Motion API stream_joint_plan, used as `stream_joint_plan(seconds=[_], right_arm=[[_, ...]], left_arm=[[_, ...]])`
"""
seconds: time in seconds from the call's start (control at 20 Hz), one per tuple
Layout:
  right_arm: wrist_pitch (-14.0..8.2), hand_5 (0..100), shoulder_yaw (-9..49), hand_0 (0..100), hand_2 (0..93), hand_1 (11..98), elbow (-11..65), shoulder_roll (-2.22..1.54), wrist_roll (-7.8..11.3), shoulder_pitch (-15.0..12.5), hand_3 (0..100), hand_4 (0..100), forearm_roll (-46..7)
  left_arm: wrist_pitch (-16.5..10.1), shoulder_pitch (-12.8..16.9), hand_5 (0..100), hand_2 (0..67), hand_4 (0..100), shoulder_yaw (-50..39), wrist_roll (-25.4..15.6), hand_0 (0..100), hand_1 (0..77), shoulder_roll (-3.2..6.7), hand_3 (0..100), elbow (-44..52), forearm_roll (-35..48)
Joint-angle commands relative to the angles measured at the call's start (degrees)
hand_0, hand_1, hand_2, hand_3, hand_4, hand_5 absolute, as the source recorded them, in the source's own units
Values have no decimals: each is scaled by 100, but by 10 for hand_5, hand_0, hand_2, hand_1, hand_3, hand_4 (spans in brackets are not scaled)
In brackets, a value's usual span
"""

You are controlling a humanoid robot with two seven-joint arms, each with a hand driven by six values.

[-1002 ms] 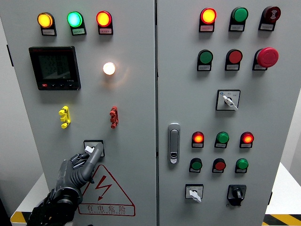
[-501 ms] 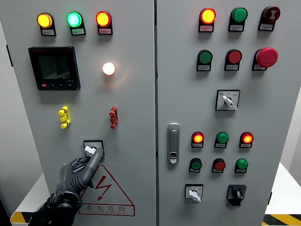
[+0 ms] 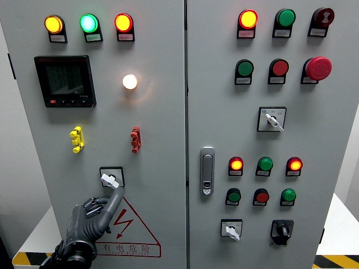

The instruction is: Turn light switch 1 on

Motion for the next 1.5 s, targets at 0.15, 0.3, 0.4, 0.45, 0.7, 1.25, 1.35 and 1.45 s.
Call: stream_joint_plan(seconds=[0.15,0.3,0.4,0.45,0.7,1.25,1.35,1.45], right_arm=[[0,147,0,0,0,225,0,0,3,-3,110,229,0],[0,147,0,0,0,225,0,0,-6,-3,110,229,0],[0,147,0,0,0,225,0,0,3,-3,110,229,0],[0,147,0,0,0,225,0,0,-6,6,110,229,0],[0,146,0,0,0,225,0,0,-6,-3,111,230,0],[0,147,0,0,0,225,0,0,-6,6,111,230,0],[0,147,0,0,0,225,0,0,-6,-3,111,230,0],[0,147,0,0,0,225,0,0,3,-3,110,230,0]], left_arm=[[-30,413,785,572,1000,346,-821,0,536,69,943,-22,-374],[-30,712,634,510,919,592,-1324,0,466,289,838,-4,-709],[-30,975,617,464,871,890,-1692,0,404,473,792,39,-1155],[-30,1081,610,437,856,1057,-1894,0,383,561,773,48,-1419],[32,1275,561,305,763,2321,-2869,0,299,1395,669,618,-2721],[-1302,1768,560,293,728,3607,-4128,0,251,1476,647,4237,-4899],[-1881,1768,560,301,725,3678,-4172,0,232,1415,644,5046,-5672],[-2567,1768,551,313,727,3966,-4216,0,241,1388,647,5933,-5965]])
